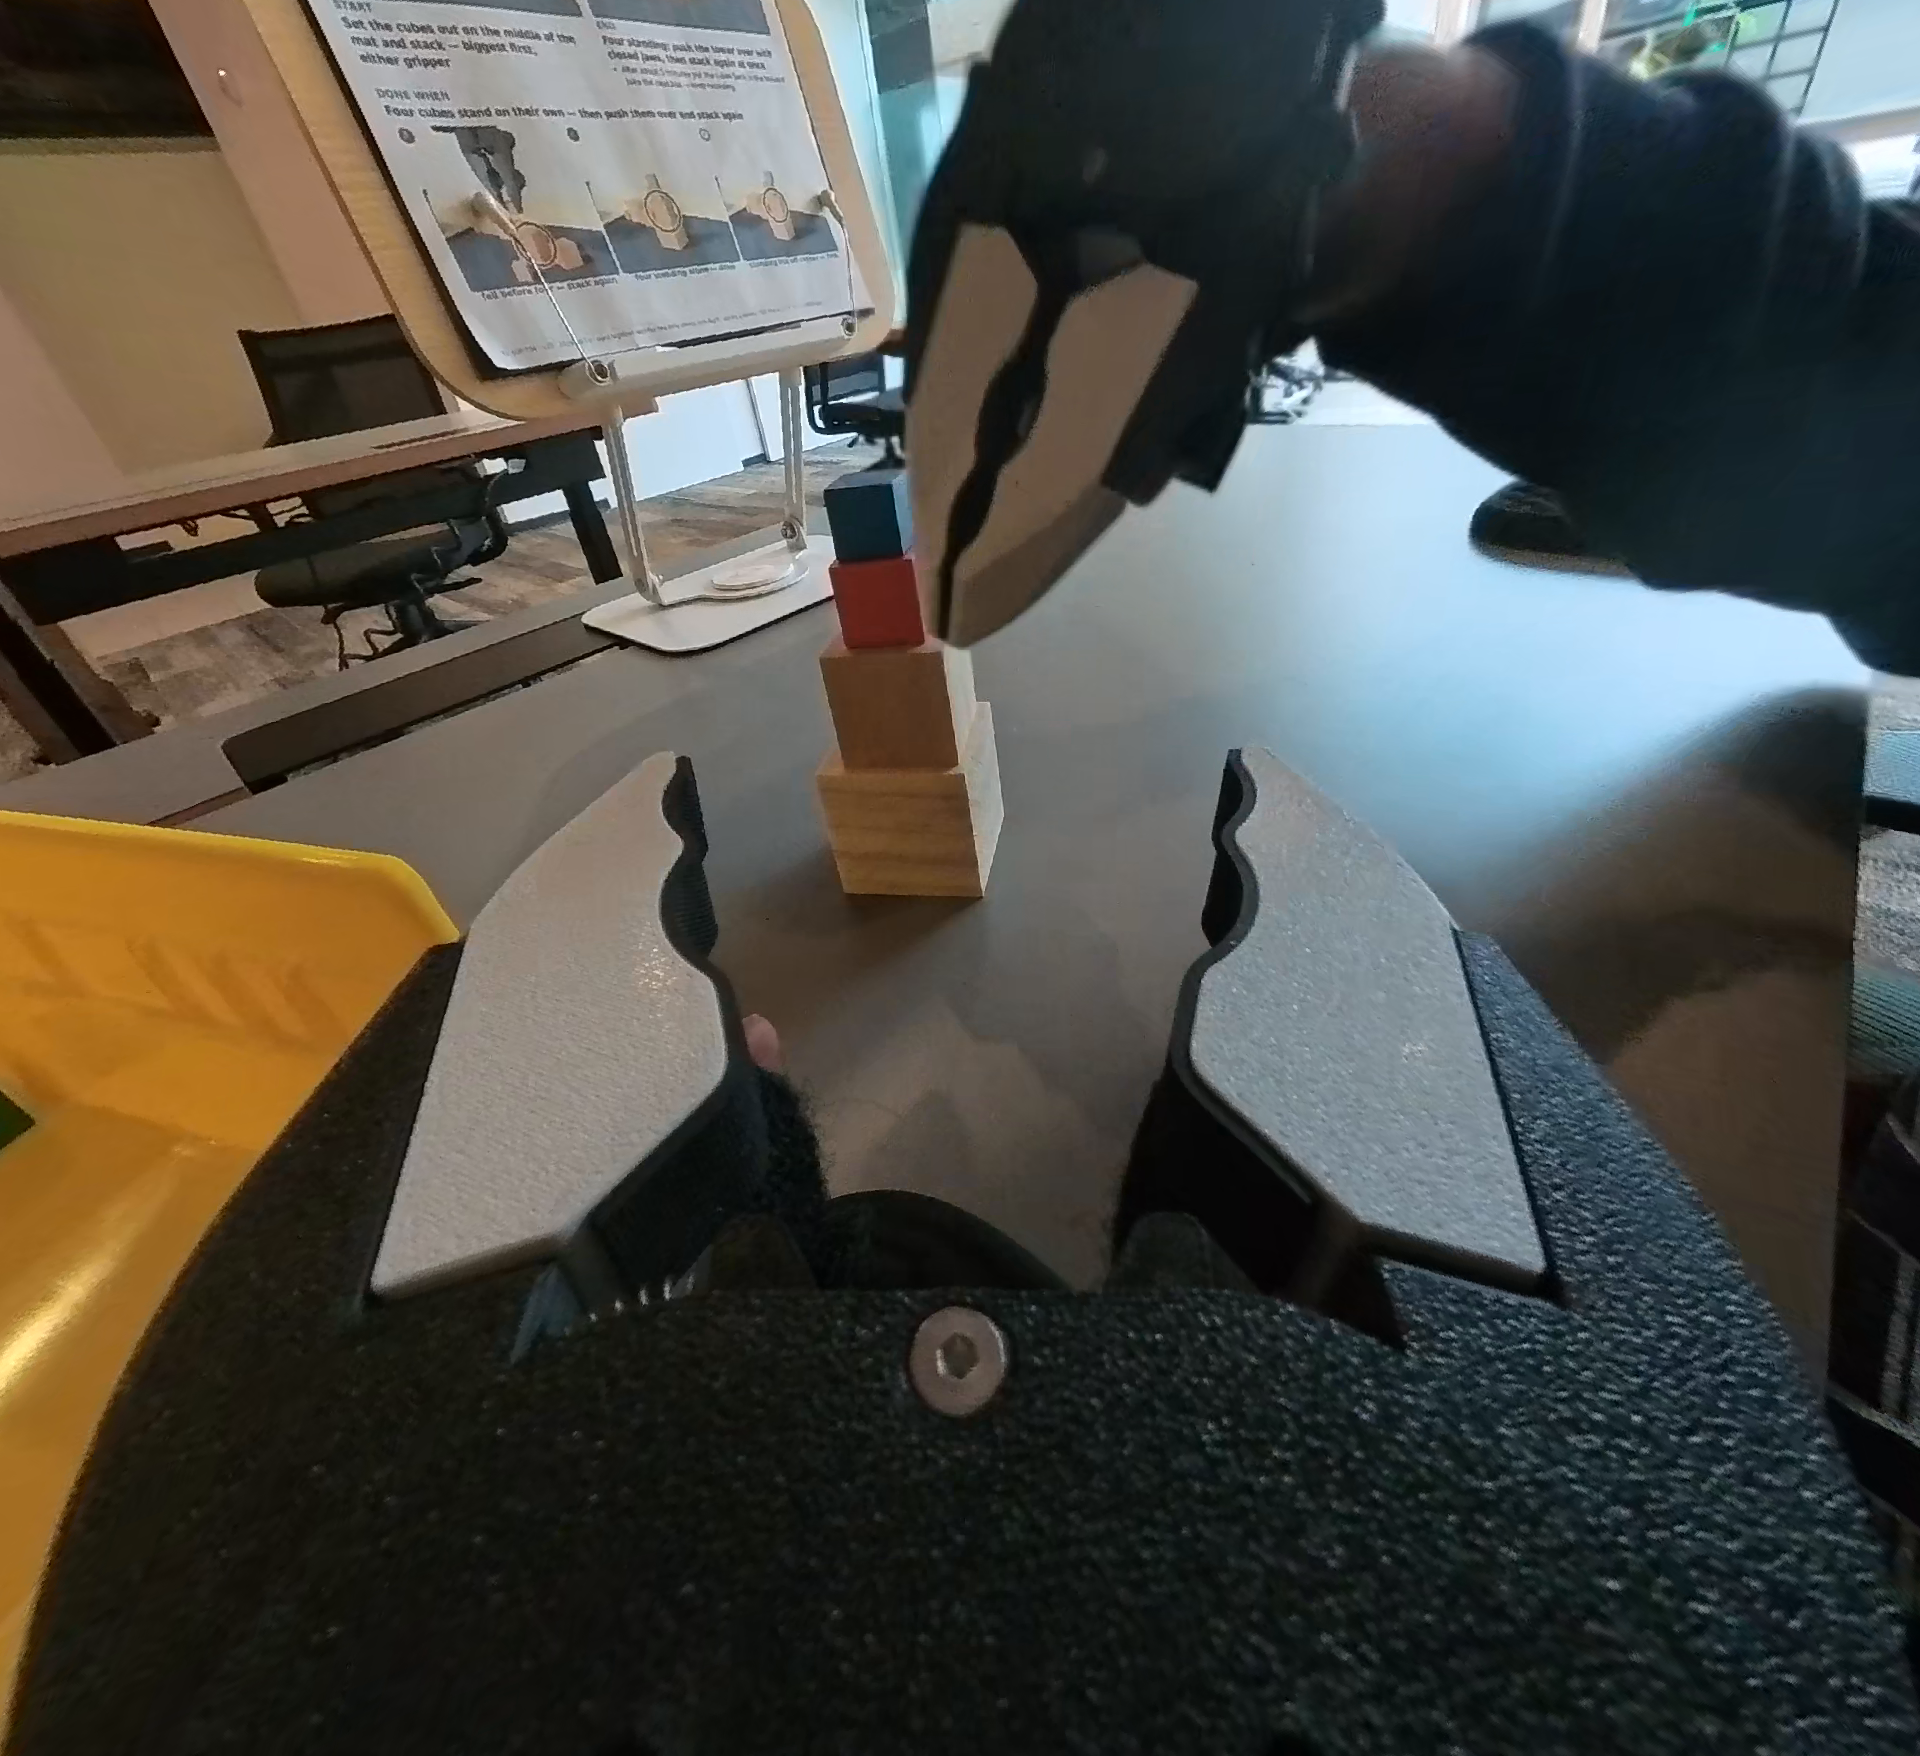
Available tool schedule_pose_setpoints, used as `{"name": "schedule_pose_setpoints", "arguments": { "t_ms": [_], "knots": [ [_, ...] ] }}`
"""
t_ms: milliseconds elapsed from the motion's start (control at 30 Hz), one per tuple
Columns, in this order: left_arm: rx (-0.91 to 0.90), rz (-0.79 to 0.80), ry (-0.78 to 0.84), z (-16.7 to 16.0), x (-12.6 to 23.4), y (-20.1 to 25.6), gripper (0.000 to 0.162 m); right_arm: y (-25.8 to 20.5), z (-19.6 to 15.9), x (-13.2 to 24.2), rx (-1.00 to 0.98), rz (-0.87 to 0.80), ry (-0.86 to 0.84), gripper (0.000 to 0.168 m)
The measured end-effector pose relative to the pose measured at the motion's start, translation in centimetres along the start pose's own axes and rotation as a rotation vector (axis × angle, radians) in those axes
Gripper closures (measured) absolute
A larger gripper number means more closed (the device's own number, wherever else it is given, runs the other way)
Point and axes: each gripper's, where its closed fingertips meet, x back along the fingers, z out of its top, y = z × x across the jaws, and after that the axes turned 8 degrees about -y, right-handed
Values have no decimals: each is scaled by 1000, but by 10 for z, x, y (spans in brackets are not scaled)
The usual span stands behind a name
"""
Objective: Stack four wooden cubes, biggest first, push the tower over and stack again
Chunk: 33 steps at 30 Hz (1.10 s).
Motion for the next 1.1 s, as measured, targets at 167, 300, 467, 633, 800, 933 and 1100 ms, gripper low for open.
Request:
{"name": "schedule_pose_setpoints", "arguments": {
  "t_ms": [167, 300, 467, 633, 800, 933, 1100],
  "knots": [
    [0, 1, -1, 0, 0, 0, 69, 15, 26, 16, 98, 46, -173, 168],
    [4, 2, 1, 0, 0, -1, 69, 41, 27, 6, 124, 129, -430, 168],
    [8, 1, 2, 0, 0, -1, 69, 59, 16, -22, 24, 295, -658, 168],
    [3, -2, 1, 0, 0, 0, 69, 53, 10, -34, 0, 397, -737, 168],
    [-1, 0, 4, 1, 1, 0, 69, 46, 4, -35, -2, 449, -753, 168],
    [-5, 1, 2, 0, 1, 1, 69, 40, -5, -36, 13, 464, -787, 168],
    [-5, 3, 4, 0, 1, 1, 69, 38, -10, -35, 8, 477, -795, 168]
  ]
}}
